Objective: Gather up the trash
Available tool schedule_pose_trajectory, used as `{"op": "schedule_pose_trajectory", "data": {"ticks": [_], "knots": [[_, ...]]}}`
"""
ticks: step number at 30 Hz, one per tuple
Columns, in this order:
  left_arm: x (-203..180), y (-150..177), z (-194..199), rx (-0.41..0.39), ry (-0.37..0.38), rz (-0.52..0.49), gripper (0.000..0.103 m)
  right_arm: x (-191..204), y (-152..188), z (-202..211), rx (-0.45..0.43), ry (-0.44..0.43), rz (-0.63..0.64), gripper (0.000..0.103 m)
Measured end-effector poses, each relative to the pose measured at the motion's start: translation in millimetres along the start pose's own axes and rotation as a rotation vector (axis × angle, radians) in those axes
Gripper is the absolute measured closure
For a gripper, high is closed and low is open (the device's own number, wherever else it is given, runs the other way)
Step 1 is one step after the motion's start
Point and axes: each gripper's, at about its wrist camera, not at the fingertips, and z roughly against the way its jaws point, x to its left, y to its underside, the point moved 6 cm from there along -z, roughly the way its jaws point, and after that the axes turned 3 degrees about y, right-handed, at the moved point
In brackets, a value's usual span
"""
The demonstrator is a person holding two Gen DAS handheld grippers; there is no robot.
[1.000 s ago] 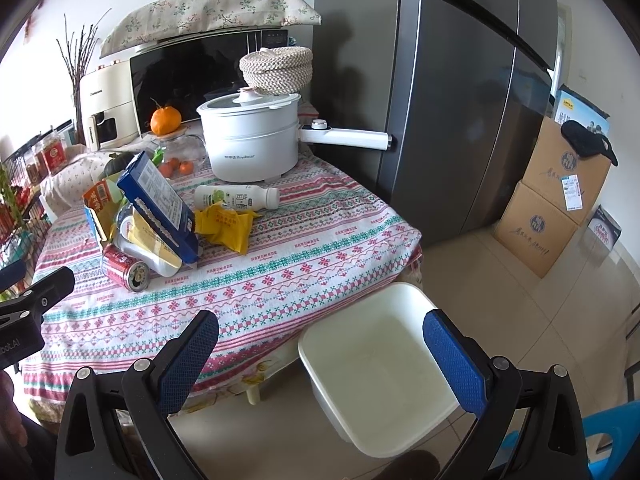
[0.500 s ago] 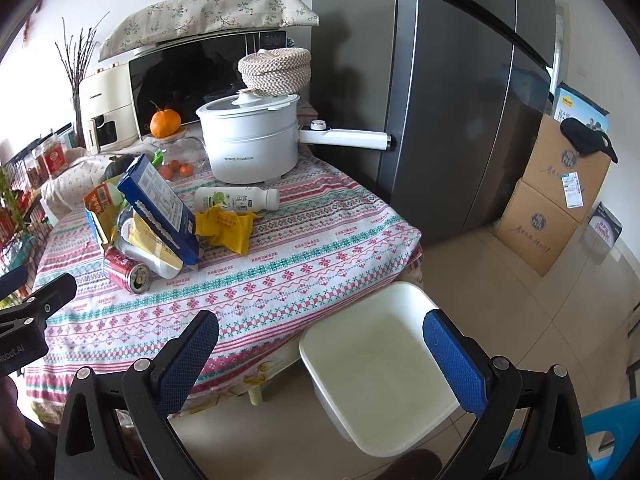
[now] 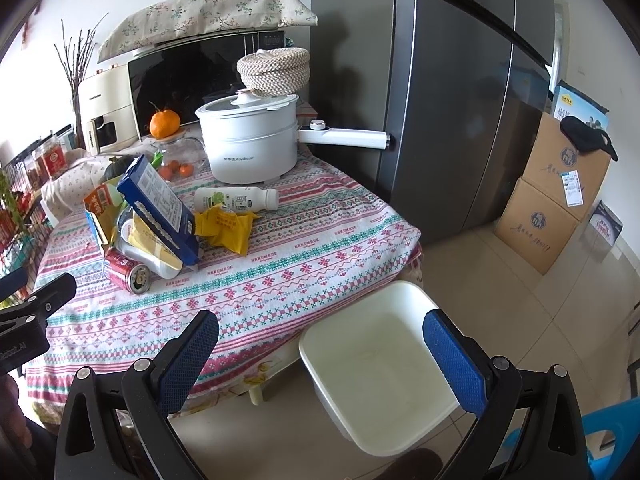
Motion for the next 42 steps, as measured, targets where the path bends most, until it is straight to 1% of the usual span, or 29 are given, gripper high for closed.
{"op": "schedule_pose_trajectory", "data": {"ticks": [11, 16, 21, 23, 25, 28, 30, 31, 36, 40, 42], "knots": [[4, -2, -1, 0.000, -0.010, 0.013, 0.001, -1, 1, 0, 0.001, -0.004, -0.008, 0.000], [10, -6, -3, -0.007, -0.036, 0.006, 0.001, -3, -1, 2, -0.004, -0.003, -0.018, 0.000], [14, -9, -7, -0.005, -0.043, 0.015, 0.001, -4, -5, 1, -0.009, 0.009, -0.008, 0.000], [15, -10, -9, -0.003, -0.049, 0.006, 0.001, -2, -6, 0, -0.004, 0.001, 0.001, 0.000], [16, -12, -12, 0.006, -0.056, -0.003, 0.001, 0, -10, 1, -0.025, -0.015, 0.003, 0.000], [19, -16, -14, 0.010, -0.063, 0.006, 0.001, 5, -18, 6, -0.066, -0.014, 0.052, 0.000], [21, -20, -16, 0.013, -0.065, 0.008, 0.001, 8, -24, 8, -0.069, -0.006, 0.099, 0.000], [21, -23, -17, 0.014, -0.065, 0.005, 0.001, 10, -28, 8, -0.064, -0.015, 0.113, 0.000], [18, -41, -23, 0.021, -0.046, -0.020, 0.001, 18, -53, 3, -0.024, -0.095, 0.126, 0.000], [20, -53, -34, 0.060, 0.023, 0.011, 0.001, 21, -75, -9, -0.009, -0.131, 0.118, 0.000], [24, -60, -44, 0.096, 0.058, 0.043, 0.001, 23, -86, -20, 0.020, -0.161, 0.102, 0.000]]}}
